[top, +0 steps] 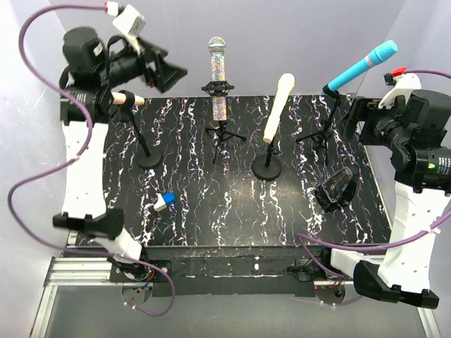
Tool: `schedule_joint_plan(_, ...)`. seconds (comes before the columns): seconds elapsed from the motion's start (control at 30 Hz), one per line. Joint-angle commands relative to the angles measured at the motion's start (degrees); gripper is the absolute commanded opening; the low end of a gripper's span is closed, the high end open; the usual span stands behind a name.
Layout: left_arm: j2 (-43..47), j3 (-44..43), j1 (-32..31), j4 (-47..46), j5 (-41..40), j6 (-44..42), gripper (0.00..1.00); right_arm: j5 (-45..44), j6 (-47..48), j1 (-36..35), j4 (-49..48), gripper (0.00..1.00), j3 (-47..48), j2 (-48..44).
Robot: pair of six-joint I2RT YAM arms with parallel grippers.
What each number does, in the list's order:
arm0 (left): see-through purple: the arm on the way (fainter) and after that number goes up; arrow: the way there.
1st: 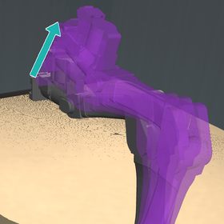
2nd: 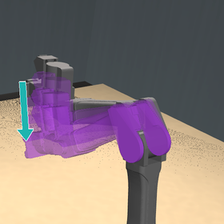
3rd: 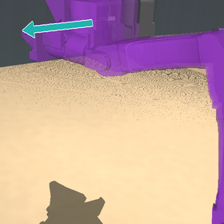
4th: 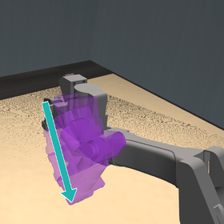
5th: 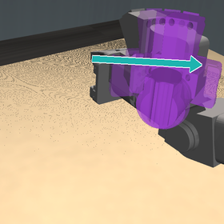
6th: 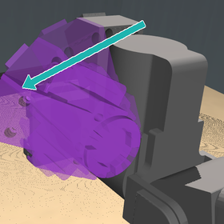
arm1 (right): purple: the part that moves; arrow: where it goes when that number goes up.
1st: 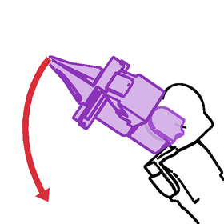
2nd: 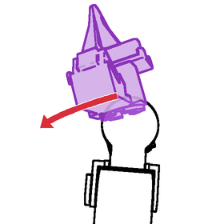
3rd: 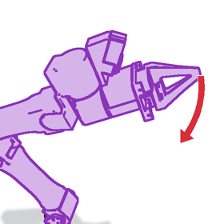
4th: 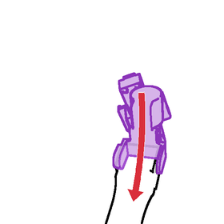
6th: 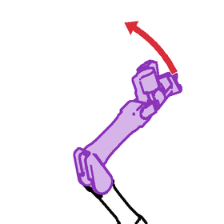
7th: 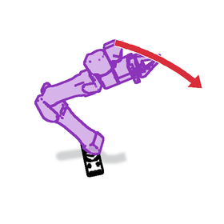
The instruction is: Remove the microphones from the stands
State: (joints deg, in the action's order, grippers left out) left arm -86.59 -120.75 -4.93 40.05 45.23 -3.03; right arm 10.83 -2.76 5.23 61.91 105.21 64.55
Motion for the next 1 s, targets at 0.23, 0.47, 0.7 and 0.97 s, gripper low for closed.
schedule_joint_plan(0.23, -16.4, -21.4, -24.2, 9.6, -5.6, 0.6, 0.88, 12.4, 2.5, 0.0, -8.2, 0.9, -4.7, -2.7)
schedule_joint_plan(0.47, -19.3, -17.4, -42.0, 8.5, -37.6, -2.3, 0.86, 9.9, 0.7, 0.0, -9.9, 0.88, -6.4, -2.7)
schedule_joint_plan(0.7, -23.5, -17.6, -45.3, 6.1, -46.8, 0.8, 0.87, 8.9, -1.1, 0.0, -11.2, 0.84, -11.7, -4.9)
schedule_joint_plan(0.97, -31.7, -22.1, -46.4, 4.9, -49.5, 2.1, 0.87, 8.2, -3.6, 0.1, -13.0, 0.83, -17.3, -7.5)
